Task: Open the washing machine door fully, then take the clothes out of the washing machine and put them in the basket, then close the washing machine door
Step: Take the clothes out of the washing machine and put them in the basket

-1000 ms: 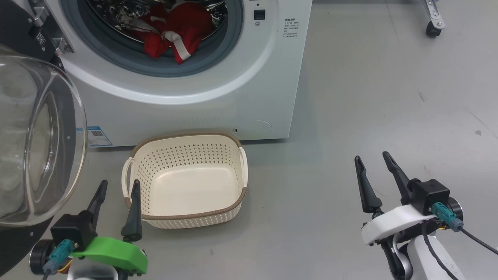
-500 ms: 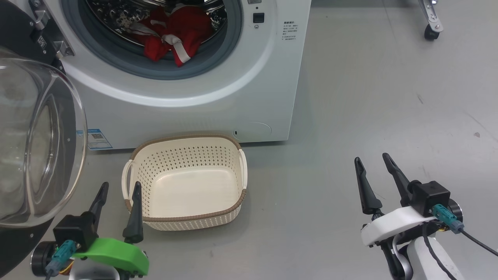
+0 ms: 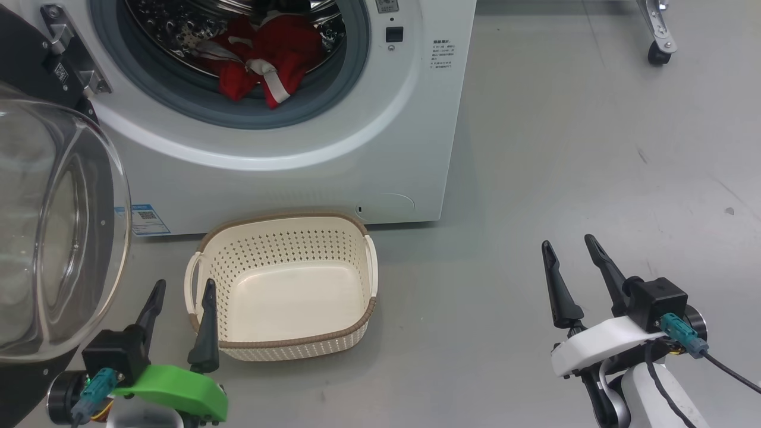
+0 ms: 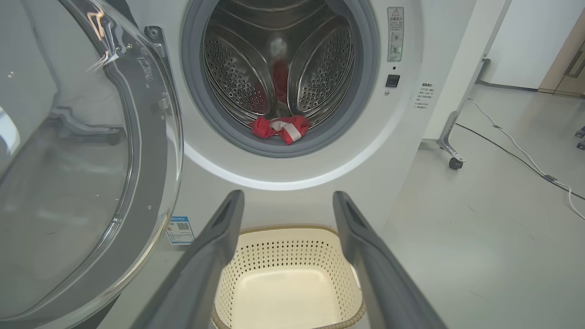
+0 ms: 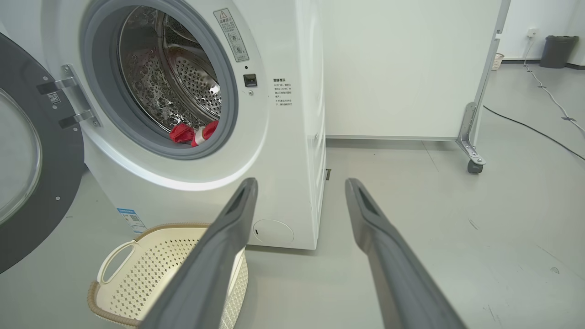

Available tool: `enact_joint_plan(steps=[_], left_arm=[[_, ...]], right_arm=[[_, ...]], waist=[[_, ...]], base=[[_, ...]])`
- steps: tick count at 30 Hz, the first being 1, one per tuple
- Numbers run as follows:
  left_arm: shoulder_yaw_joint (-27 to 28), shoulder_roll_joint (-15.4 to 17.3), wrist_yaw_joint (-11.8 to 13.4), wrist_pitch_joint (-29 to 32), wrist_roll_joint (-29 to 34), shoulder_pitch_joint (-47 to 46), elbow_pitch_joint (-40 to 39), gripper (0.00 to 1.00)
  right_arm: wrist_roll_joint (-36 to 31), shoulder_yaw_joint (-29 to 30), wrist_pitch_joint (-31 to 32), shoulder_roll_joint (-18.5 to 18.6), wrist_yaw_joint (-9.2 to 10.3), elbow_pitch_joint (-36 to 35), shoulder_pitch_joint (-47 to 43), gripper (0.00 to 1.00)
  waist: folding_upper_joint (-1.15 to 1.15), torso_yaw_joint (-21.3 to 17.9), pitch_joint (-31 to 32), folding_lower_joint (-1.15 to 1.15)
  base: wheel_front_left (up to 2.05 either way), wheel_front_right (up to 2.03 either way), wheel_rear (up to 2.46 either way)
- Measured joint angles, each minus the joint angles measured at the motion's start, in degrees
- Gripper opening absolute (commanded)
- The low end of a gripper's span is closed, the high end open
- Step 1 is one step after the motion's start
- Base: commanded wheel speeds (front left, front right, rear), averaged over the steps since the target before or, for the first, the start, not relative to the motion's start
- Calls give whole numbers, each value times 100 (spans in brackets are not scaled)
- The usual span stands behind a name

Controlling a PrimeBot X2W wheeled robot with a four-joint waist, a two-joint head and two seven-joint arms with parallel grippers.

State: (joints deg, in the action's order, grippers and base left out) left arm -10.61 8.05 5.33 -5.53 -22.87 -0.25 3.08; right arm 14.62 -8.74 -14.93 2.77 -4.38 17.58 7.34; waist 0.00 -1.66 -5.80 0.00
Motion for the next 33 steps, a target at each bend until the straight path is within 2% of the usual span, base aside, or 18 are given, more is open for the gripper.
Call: enact_joint_plan(steps=[19,33], left_arm=[[-5,-15,18,-1,74,1,-33,100],[31,-42,42,-1,74,2,-54,100]], right_arm=[[9,-10,0,0,1,-1,-52,100],[8,-9,0,-1,1,5,-51,100]], waist=[[0,39,22,0],[0,63,-30,0]], base=[[103,-103,0],[56,-56,0]])
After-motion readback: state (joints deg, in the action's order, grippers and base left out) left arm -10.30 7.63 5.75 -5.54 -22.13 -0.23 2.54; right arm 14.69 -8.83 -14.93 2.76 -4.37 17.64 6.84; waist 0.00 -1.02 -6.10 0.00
